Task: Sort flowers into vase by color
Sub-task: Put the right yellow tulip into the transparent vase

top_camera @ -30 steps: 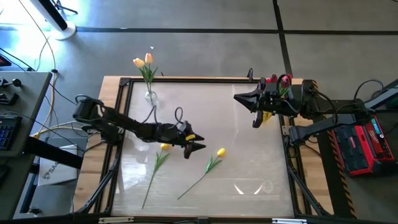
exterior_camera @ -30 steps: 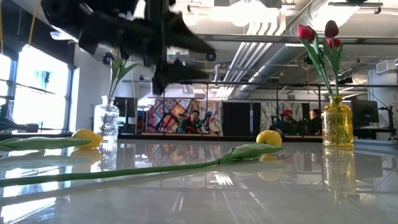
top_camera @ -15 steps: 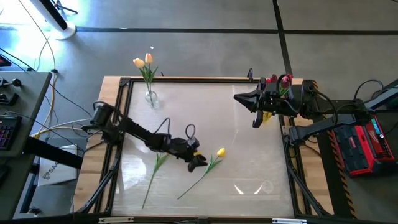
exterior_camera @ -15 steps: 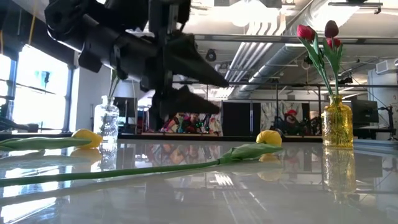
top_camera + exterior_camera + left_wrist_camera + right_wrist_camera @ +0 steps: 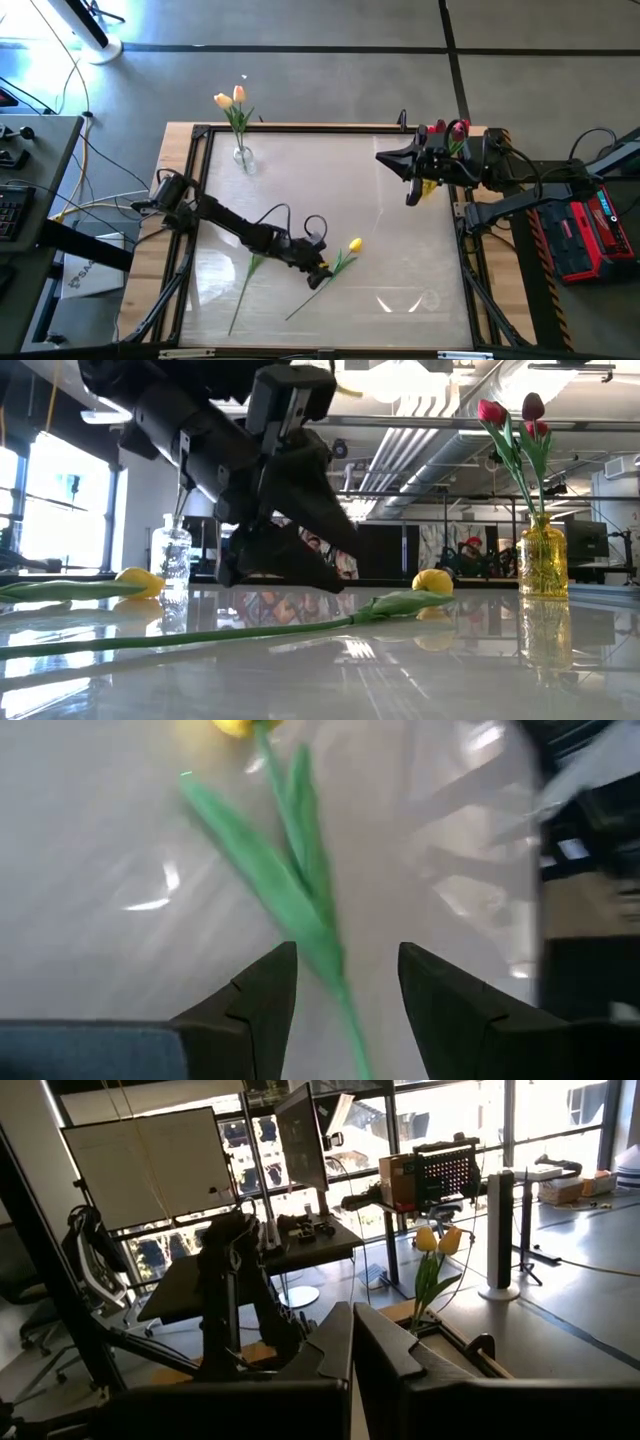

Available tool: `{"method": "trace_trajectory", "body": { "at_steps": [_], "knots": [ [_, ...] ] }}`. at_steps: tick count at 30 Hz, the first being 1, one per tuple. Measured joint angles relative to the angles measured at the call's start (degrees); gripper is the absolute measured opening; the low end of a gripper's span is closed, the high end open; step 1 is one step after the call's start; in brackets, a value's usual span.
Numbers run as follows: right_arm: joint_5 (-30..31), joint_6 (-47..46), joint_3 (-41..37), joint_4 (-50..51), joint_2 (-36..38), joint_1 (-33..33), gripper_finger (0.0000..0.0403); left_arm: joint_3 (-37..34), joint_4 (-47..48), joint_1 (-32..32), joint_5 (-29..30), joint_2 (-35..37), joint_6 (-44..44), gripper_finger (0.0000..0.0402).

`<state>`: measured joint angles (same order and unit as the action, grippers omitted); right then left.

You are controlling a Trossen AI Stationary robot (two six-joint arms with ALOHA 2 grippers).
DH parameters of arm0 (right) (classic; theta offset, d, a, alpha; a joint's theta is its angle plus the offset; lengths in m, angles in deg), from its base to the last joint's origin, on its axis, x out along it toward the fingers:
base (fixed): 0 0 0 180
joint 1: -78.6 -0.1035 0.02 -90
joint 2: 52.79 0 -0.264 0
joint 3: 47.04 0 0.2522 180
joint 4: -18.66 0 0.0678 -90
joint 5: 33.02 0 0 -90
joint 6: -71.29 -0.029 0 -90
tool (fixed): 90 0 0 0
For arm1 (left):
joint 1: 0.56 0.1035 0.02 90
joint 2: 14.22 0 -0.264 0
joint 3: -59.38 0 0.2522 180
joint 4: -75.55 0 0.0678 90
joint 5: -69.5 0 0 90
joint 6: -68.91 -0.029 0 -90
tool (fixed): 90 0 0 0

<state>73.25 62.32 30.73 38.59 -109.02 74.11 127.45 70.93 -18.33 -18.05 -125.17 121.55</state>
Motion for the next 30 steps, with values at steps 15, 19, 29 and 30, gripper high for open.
{"method": "trace_trajectory", "body": {
  "at_steps": [15, 19, 29, 30],
  "knots": [
    [0.00, 0.02, 0.00, 0.44, 0.00, 0.01, 0.0000, 9.87, 17.69, -5.76, 13.59, -0.72, -2.29, 0.0149],
    [0.00, 0.00, 0.00, 0.46, 0.00, 0.00, 0.0000, 13.30, 18.39, -6.41, 14.85, -4.20, -6.24, 0.0149],
    [0.00, 0.02, 0.00, 0.96, 0.00, 0.01, 0.0000, 21.12, 23.40, -6.69, 15.50, -11.83, -3.62, 0.0149],
    [0.00, 0.02, 0.00, 0.98, 0.00, 0.01, 0.0000, 21.60, 24.57, -6.67, 15.49, -12.05, -3.65, 0.0148]
  ]
}}
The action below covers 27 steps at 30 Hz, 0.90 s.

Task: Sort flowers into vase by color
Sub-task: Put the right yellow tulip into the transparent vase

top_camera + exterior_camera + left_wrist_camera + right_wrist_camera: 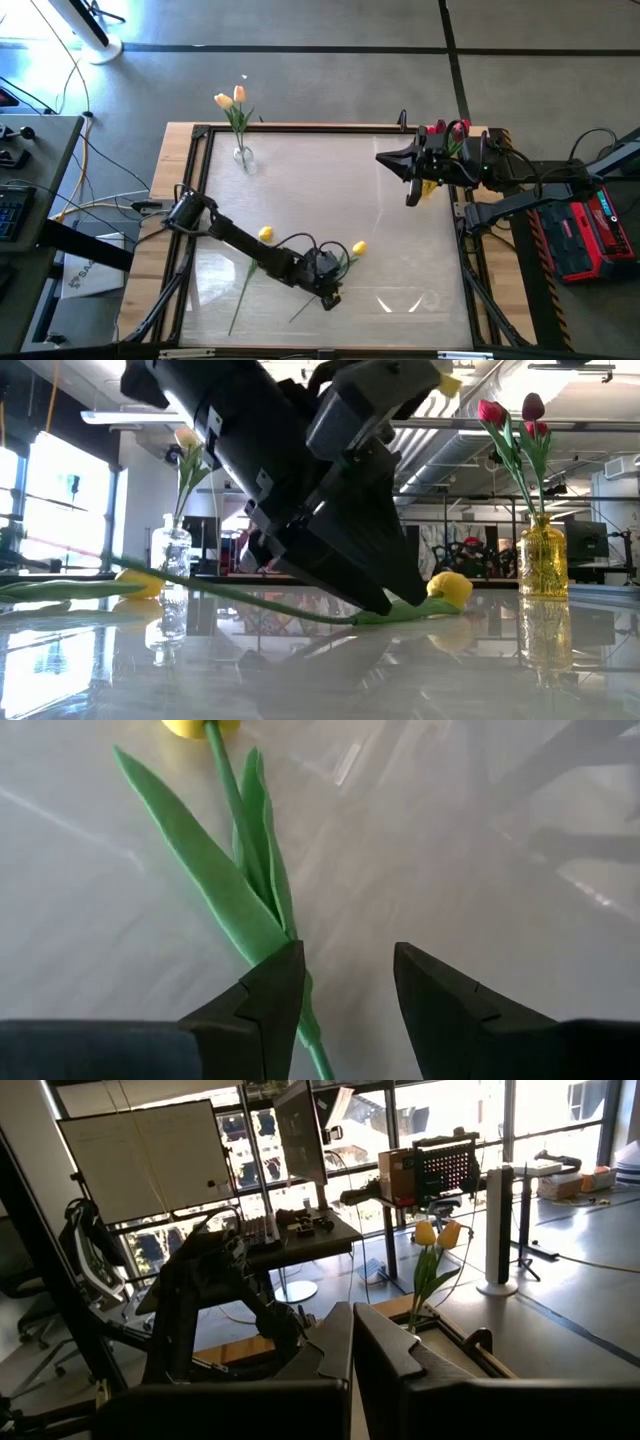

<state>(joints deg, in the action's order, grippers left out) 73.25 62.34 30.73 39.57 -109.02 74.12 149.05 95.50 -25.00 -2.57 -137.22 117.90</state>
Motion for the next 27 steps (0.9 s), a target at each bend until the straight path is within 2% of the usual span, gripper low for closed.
{"method": "trace_trajectory", "body": {
  "at_steps": [8, 13, 27],
  "knots": [
    [0.00, 0.00, 0.00, 0.55, 0.00, 0.00, 0.0000, 3.37, 10.13, 0.04, 0.89, 0.55, -2.58, 0.0114],
    [0.00, -0.01, 0.00, 0.84, 0.00, -0.01, 0.0000, 4.66, 15.76, 0.09, 1.66, 1.08, -1.05, 0.0100],
    [0.00, -0.01, 0.00, 1.25, 0.00, -0.01, 0.0000, 4.62, 14.40, 0.68, -0.86, -1.64, -1.22, 0.0099]
  ]
}}
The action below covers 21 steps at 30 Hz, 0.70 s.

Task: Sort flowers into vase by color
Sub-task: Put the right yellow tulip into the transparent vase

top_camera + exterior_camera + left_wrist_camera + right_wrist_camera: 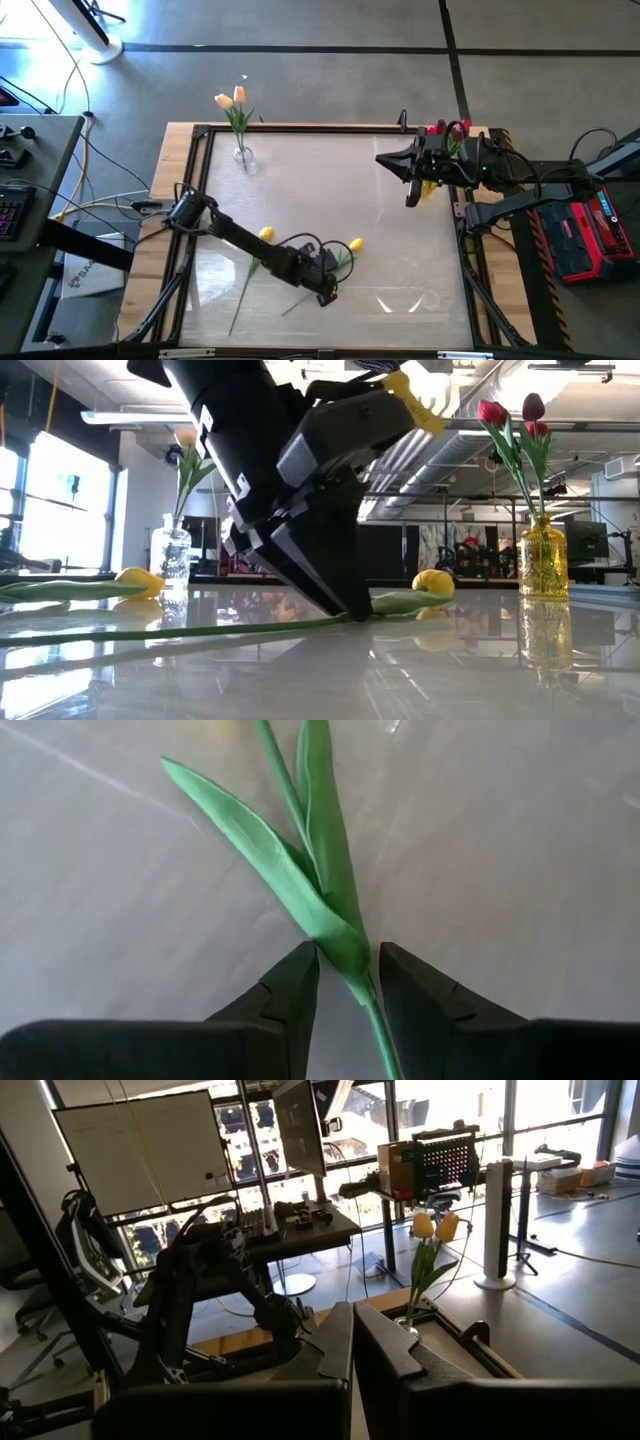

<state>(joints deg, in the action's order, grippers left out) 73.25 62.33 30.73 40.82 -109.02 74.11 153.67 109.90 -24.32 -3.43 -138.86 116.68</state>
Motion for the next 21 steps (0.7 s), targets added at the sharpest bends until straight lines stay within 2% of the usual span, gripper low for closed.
{"method": "trace_trajectory", "body": {
  "at_steps": [6, 12, 21],
  "knots": [
    [0.00, -0.01, 0.00, 0.02, 0.00, 0.00, 0.0000, 0.03, -1.50, 0.59, -2.94, -0.76, -2.74, 0.0082],
    [0.00, 0.00, 0.00, 0.02, 0.00, 0.01, 0.0000, 0.01, -1.15, 0.19, -2.29, -0.87, -5.64, 0.0010],
    [0.00, 0.00, 0.00, 0.02, 0.00, 0.00, 0.0000, -0.01, -1.98, 0.56, -2.15, 0.15, -5.90, 0.0003]
  ]
}}
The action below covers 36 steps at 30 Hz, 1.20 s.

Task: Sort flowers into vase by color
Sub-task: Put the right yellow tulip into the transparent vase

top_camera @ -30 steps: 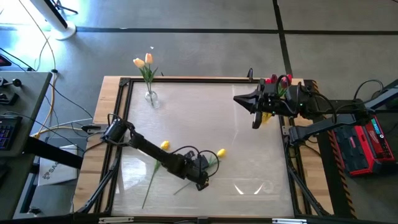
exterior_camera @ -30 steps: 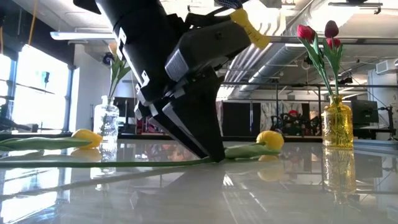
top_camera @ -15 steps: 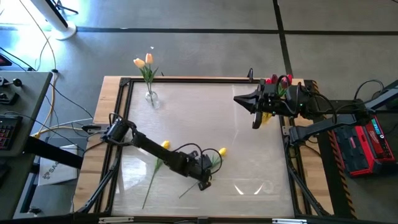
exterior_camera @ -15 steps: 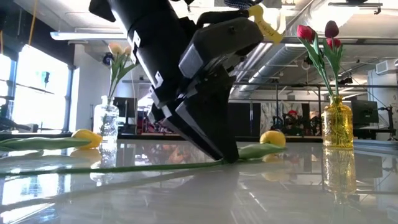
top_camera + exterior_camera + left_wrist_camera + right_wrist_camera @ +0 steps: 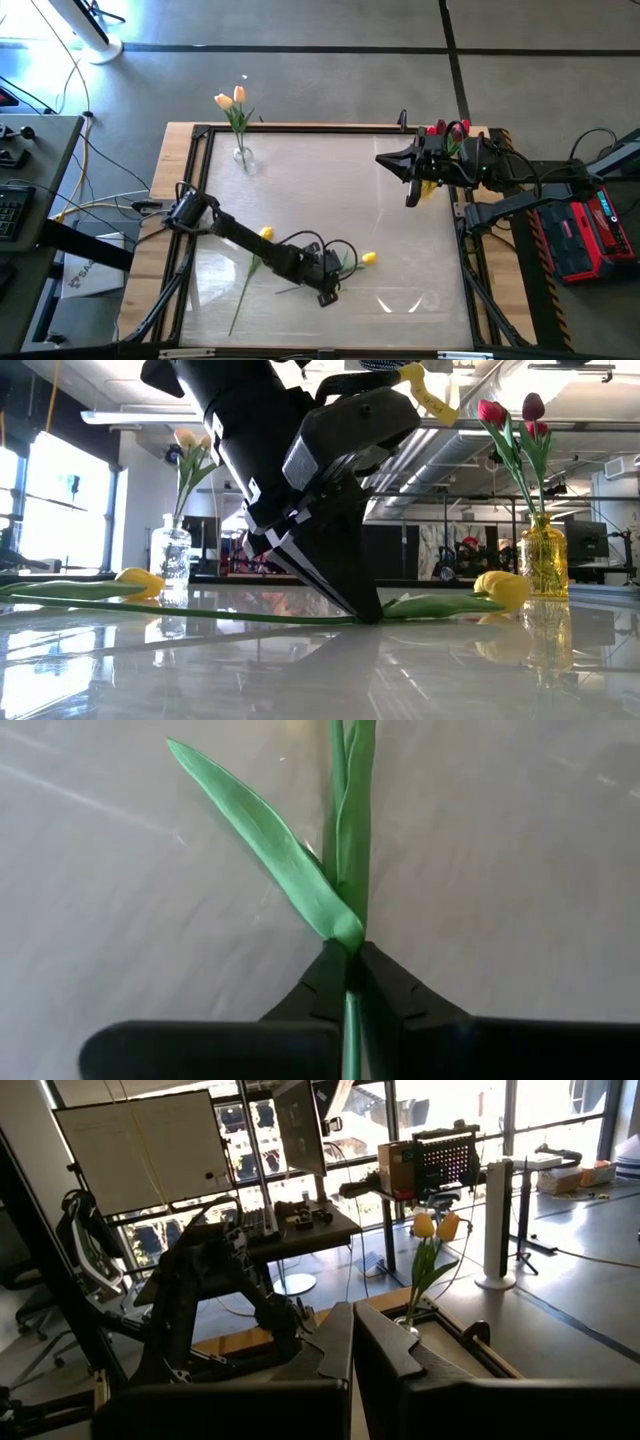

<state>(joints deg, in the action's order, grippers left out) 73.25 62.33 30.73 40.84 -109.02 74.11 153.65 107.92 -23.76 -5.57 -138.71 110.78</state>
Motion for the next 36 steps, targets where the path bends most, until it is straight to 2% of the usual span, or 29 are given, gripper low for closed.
{"method": "trace_trajectory", "body": {
  "at_steps": [8, 18, 21, 30, 36],
  "knots": [
    [0.00, 0.00, 0.00, 0.17, 0.00, 0.00, 0.0000, -0.25, -2.85, 1.42, -0.38, 1.96, -1.10, 0.0000],
    [0.00, -0.01, 0.00, 0.81, 0.00, 0.00, 0.0000, -0.15, -6.46, 3.26, 4.46, 7.19, -4.16, 0.0000],
    [0.00, 0.00, 0.00, 0.81, 0.00, 0.00, 0.0000, -0.13, -8.48, 3.87, 6.76, 9.26, -4.20, 0.0000],
    [0.00, 0.00, 0.00, 1.26, 0.00, 0.01, 0.0000, -0.02, -8.13, 4.45, 20.99, 16.11, -4.94, 0.0000],
    [0.00, -0.01, 0.00, 2.19, 0.00, 0.00, 0.0000, -5.71, -7.95, 5.77, 23.54, 20.36, 0.10, 0.0000]
  ]
}}
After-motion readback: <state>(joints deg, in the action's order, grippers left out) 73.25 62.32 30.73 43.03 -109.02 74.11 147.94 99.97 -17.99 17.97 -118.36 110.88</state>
